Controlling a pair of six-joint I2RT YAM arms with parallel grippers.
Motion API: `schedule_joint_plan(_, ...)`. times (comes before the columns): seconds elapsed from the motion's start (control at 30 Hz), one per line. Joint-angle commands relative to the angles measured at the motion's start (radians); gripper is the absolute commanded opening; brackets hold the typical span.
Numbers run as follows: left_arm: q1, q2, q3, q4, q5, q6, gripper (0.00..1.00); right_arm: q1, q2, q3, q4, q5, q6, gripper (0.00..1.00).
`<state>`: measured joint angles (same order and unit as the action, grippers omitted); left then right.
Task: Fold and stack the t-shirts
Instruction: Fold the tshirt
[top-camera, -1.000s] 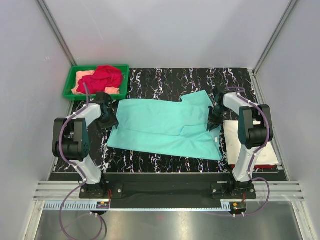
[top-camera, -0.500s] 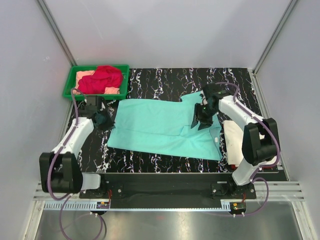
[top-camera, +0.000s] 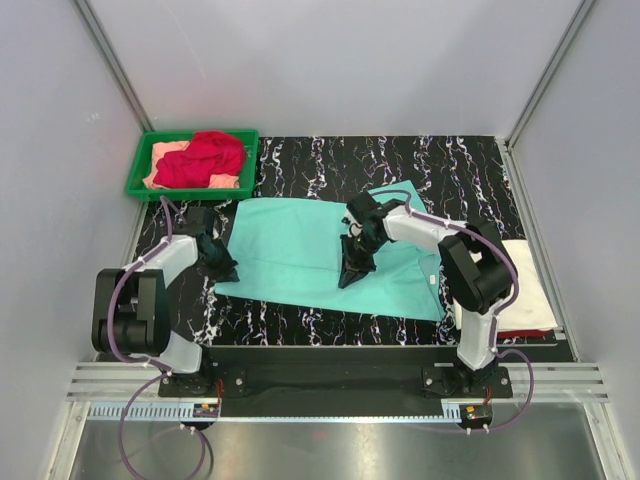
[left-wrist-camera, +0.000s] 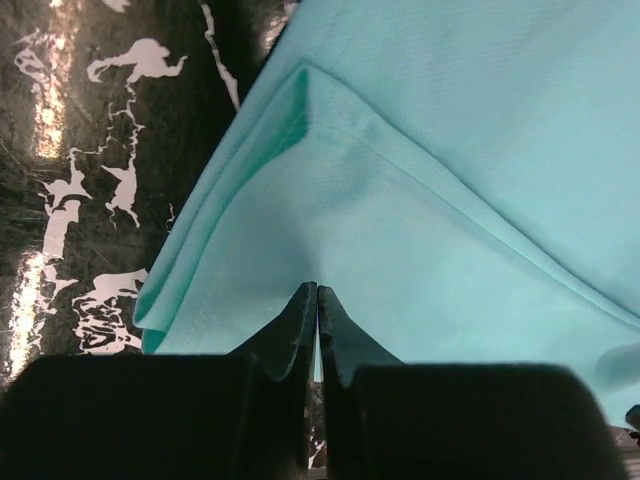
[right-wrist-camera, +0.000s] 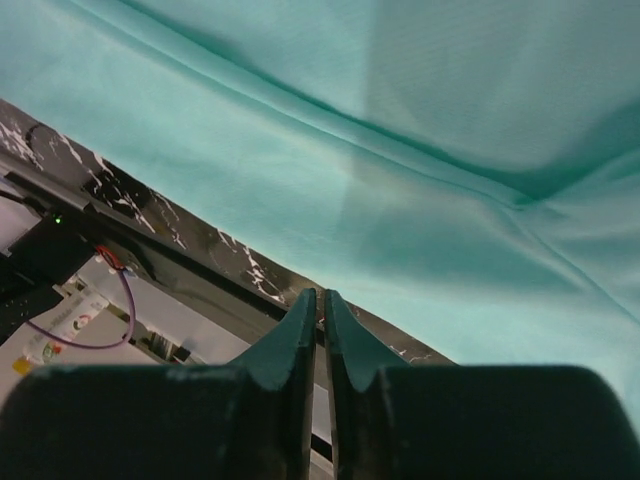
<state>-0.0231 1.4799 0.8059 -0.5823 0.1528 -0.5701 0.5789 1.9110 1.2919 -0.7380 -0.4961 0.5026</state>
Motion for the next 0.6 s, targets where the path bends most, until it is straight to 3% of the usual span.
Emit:
schedule_joint_plan(0.0, 0.02, 0.033, -0.037, 0.024, -0.004, -0.045, 0.06, 0.033, 0.023, 0.05, 0.048, -0.048, 0.024, 0.14)
schedule_joint_plan(0.3, 0.064, 0.01, -0.184, 0.006, -0.012, -0.166, 0.0, 0.05, 0.043, -0.092, 0.137, -0.041, 0.036, 0.14)
schedule_joint_plan(0.57, 0.066, -0.208, -0.333, -0.019, -0.001, -0.269, 0.0, 0.053, -0.01, -0.197, 0.149, -0.009, 0.027, 0.14)
